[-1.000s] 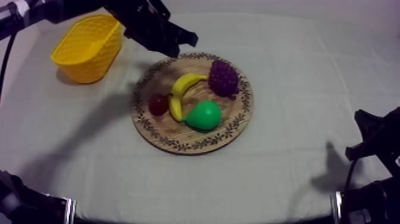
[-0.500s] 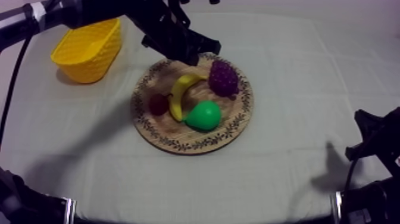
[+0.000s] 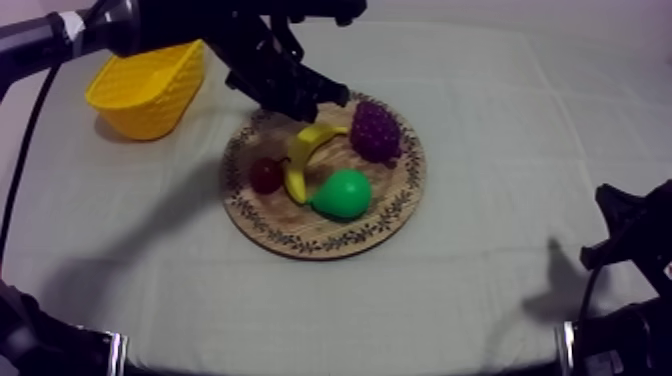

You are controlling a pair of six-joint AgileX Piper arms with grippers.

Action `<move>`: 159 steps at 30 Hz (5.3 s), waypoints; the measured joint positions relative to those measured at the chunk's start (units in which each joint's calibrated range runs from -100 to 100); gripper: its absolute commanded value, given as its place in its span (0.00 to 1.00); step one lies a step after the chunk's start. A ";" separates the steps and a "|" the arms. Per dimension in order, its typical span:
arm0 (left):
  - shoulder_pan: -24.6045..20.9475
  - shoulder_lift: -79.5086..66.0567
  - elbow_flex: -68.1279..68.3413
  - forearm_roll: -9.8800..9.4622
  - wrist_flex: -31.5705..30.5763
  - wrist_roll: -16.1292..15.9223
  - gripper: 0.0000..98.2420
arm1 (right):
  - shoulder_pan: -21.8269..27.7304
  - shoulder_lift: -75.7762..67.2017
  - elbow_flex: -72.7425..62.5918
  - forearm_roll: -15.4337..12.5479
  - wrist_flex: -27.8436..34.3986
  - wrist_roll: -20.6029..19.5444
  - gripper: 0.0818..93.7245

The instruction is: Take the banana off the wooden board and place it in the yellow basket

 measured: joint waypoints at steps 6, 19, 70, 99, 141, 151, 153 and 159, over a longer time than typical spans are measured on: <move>-0.35 0.14 1.06 0.69 -0.72 -0.79 0.49 | 0.00 0.00 0.00 0.00 0.00 0.09 0.00; -1.04 -0.42 5.26 1.97 -4.95 -3.08 0.92 | -0.07 0.00 0.00 0.00 0.08 0.06 0.00; -3.17 20.36 -9.38 4.97 5.78 -3.45 0.32 | -0.33 0.00 0.00 0.00 0.00 0.06 0.00; -4.32 9.45 -18.85 1.43 12.13 -1.89 0.22 | -0.46 0.00 0.00 0.03 0.00 0.06 0.00; -28.66 6.27 -13.37 -3.20 5.34 -8.81 0.21 | -0.63 0.00 0.00 0.07 0.04 0.06 0.00; -28.82 13.61 -16.40 -2.45 4.16 -9.25 0.21 | -0.63 0.00 0.00 0.07 0.04 0.02 0.00; -28.85 14.57 -16.47 -2.37 3.82 -9.40 0.21 | -0.63 0.00 0.00 0.07 0.04 0.04 0.00; -28.98 16.75 -16.78 -1.77 3.02 -9.75 0.22 | -0.63 0.00 0.00 0.07 0.04 0.08 0.00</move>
